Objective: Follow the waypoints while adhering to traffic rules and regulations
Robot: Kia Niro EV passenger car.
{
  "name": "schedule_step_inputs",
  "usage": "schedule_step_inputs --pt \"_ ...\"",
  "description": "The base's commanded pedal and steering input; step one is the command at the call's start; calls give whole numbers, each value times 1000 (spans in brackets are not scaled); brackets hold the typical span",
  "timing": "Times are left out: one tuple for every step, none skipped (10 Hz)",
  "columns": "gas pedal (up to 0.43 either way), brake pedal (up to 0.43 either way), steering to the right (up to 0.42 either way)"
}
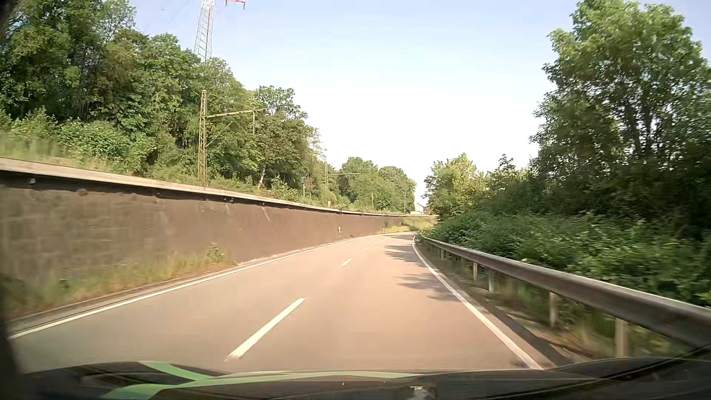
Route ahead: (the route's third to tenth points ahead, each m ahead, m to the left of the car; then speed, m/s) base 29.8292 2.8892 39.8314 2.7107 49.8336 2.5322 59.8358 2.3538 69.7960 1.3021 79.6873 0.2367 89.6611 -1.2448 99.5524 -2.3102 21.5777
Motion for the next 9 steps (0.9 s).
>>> schedule_step_inputs --pt "118 0 4" --pt "130 0 4" --pt "130 0 4" --pt "118 0 5" --pt "87 0 6" --pt "0 0 7" --pt "0 0 7" --pt "0 0 7" --pt "0 0 7"
